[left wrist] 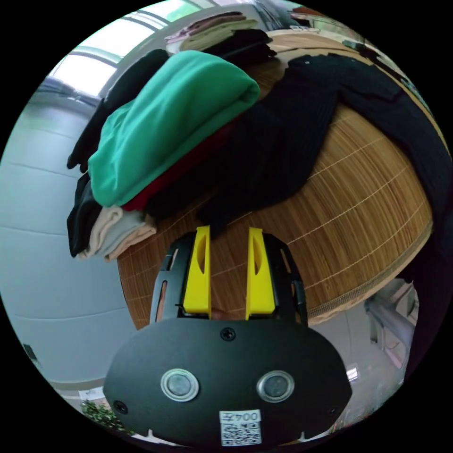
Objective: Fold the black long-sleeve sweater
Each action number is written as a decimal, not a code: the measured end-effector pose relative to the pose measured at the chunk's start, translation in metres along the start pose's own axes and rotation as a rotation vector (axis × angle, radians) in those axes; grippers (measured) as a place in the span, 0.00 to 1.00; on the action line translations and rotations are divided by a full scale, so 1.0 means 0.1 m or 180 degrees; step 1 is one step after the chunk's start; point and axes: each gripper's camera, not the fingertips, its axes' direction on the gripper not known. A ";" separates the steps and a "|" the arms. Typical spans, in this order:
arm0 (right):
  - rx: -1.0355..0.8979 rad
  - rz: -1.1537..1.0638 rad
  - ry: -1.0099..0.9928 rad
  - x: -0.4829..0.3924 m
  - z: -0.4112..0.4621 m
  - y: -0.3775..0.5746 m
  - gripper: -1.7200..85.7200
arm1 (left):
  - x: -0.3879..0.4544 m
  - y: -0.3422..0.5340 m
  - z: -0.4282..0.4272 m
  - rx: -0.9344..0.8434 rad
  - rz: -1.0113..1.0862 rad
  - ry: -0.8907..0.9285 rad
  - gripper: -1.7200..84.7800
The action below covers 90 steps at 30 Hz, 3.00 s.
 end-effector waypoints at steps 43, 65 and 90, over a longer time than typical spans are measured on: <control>0.0401 -0.0043 -0.0290 0.02 -0.41 0.53 0.01 | -0.67 -1.86 -4.62 0.1112 0.0099 0.2829 0.03; 0.1147 -0.0938 -0.0408 -0.62 -1.00 0.33 0.09 | 1.04 0.64 -0.81 0.1403 -0.1473 0.2638 0.05; 0.0189 -0.1891 0.0536 -1.47 -0.33 -1.40 0.13 | 0.42 0.42 0.26 0.1998 -0.1604 0.2594 0.03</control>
